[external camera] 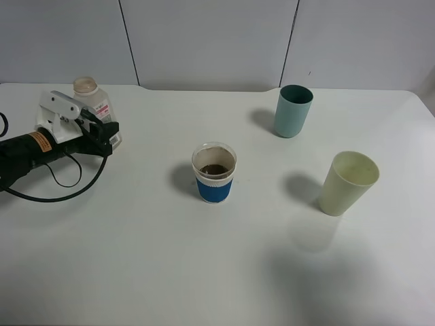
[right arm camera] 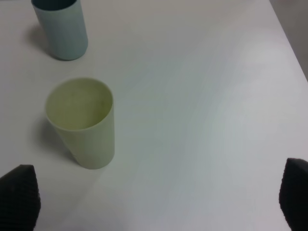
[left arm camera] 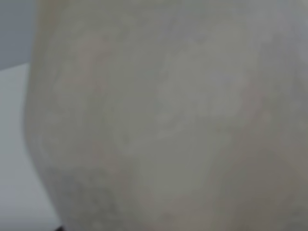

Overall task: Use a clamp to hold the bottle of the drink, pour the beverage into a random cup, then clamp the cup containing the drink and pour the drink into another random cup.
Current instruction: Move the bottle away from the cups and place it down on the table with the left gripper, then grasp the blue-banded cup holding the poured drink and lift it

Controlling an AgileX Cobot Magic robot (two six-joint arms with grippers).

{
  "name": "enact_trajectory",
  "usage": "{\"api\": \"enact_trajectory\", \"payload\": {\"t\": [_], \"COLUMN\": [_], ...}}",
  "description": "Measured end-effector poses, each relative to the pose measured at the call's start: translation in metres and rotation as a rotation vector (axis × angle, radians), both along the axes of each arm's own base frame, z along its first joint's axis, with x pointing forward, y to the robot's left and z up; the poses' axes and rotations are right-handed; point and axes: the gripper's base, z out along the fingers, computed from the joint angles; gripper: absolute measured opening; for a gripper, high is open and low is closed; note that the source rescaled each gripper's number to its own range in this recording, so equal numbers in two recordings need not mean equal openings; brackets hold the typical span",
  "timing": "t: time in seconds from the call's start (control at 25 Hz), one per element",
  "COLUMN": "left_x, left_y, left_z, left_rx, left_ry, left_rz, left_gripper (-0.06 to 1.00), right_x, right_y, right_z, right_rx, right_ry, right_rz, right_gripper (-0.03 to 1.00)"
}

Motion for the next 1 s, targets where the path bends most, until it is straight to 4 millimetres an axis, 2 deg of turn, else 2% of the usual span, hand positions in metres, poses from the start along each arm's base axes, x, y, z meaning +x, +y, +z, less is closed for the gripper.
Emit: {"api": "enact_trajectory", "payload": {"t": [0.16, 0.52, 0.56, 0.6, 0.68, 0.76, 0.8, 0.88, 1.0], "left_x": [0.0036, 0.0060, 0.0059, 0.0058, 0.0058, 0.0058, 0.0058, 0.0058, 0.0062], "left_y": [0.0006, 0.0008, 0.0008, 0.0008, 0.0008, 0.0008, 0.0008, 0.0009, 0.0009], "left_z": [-0.0075, -0.0090, -0.0094, -0.0097, -0.0100, -0.0100, -0.0100, -0.0100, -0.0077], "left_rx": [-0.004, -0.007, -0.009, -0.009, -0.010, -0.020, -0.028, -0.045, -0.058], "left_ry": [0.009, 0.004, 0.004, 0.004, 0.006, 0.012, 0.017, 0.026, 0.029], "left_rz": [0.004, 0.005, 0.005, 0.005, 0.005, 0.008, 0.010, 0.016, 0.020], "left_gripper": [0.03, 0.04, 0.08, 0.19, 0.51, 0.79, 0.88, 0.96, 0.99], "right_x": [0.0000, 0.0000, 0.0000, 0.0000, 0.0000, 0.0000, 0.0000, 0.0000, 0.0000], "right_y": [0.0000, 0.0000, 0.0000, 0.0000, 0.0000, 0.0000, 0.0000, 0.0000, 0.0000], "right_z": [0.0000, 0.0000, 0.0000, 0.0000, 0.0000, 0.0000, 0.0000, 0.0000, 0.0000], "right_rx": [0.000, 0.000, 0.000, 0.000, 0.000, 0.000, 0.000, 0.000, 0.000], "right_ry": [0.000, 0.000, 0.000, 0.000, 0.000, 0.000, 0.000, 0.000, 0.000], "right_rz": [0.000, 0.000, 0.000, 0.000, 0.000, 0.000, 0.000, 0.000, 0.000], "right_gripper": [1.00, 1.00, 1.00, 1.00, 1.00, 1.00, 1.00, 1.00, 1.00]}}
